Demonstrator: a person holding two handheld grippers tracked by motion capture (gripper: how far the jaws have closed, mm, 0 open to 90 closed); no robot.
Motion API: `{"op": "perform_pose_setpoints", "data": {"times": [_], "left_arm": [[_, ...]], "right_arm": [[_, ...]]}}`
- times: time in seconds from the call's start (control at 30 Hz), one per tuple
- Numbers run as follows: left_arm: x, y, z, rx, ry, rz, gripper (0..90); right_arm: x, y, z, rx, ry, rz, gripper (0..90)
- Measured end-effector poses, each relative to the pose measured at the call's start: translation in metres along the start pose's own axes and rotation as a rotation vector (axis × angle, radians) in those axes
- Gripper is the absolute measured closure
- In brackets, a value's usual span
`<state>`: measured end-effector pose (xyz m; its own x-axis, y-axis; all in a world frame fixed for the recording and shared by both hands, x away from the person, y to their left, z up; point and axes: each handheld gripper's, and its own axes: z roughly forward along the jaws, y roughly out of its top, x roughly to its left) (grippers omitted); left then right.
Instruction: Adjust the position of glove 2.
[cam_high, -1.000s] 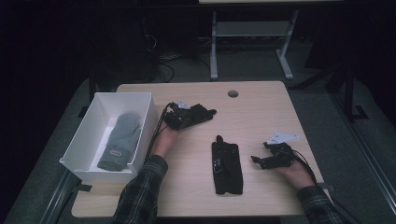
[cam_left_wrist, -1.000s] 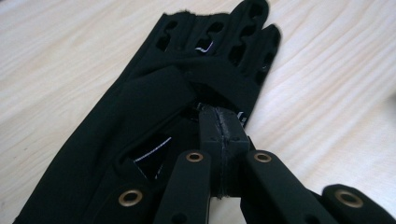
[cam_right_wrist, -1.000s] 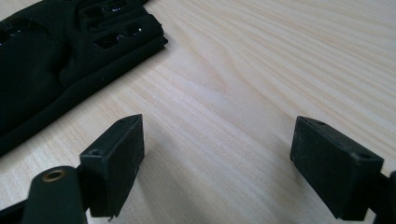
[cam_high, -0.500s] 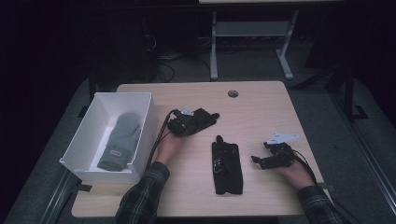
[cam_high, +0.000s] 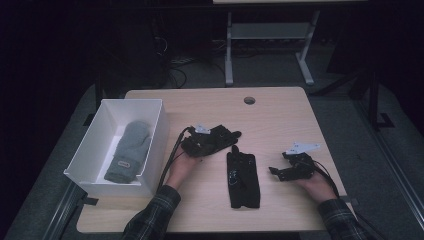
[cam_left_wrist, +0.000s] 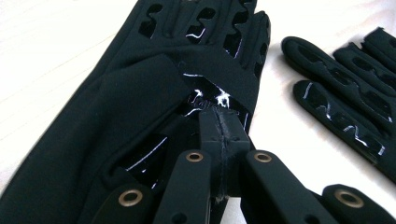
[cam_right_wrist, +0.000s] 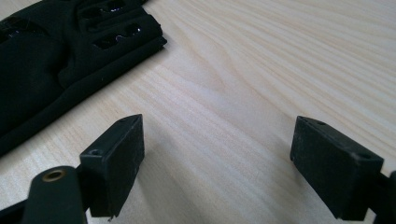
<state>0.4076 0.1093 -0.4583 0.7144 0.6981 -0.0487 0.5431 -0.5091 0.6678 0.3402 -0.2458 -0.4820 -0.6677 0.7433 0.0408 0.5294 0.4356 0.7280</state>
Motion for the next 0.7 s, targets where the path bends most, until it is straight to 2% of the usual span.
{"op": "perform_pose_setpoints", "data": {"times": [0.07,0.1,0.23,0.3,0.4,0.5,0.7], "left_arm": [[0.005,0.004,-0.004,-0.009,0.025,-0.001,89.7],[0.009,0.006,-0.006,-0.022,0.030,-0.016,89.7],[0.029,0.017,-0.012,-0.034,0.098,-0.021,89.7],[0.039,0.021,-0.010,-0.023,0.130,-0.032,89.6],[0.048,0.020,-0.001,0.021,0.170,-0.048,89.6],[0.047,0.013,0.007,0.057,0.172,-0.060,89.7],[0.040,0.003,-0.002,0.065,0.174,-0.070,89.7]], "right_arm": [[0.000,0.000,0.000,0.000,0.000,0.000,17.5],[0.000,0.000,0.000,0.000,0.000,0.000,17.6],[0.000,0.000,0.000,0.000,0.000,0.000,17.6],[0.000,0.000,0.000,0.000,0.000,0.000,17.6],[0.000,0.000,0.000,0.000,0.000,0.000,17.6],[0.000,0.000,0.000,0.000,0.000,0.000,17.6],[0.000,0.000,0.000,0.000,0.000,0.000,17.6]]}}
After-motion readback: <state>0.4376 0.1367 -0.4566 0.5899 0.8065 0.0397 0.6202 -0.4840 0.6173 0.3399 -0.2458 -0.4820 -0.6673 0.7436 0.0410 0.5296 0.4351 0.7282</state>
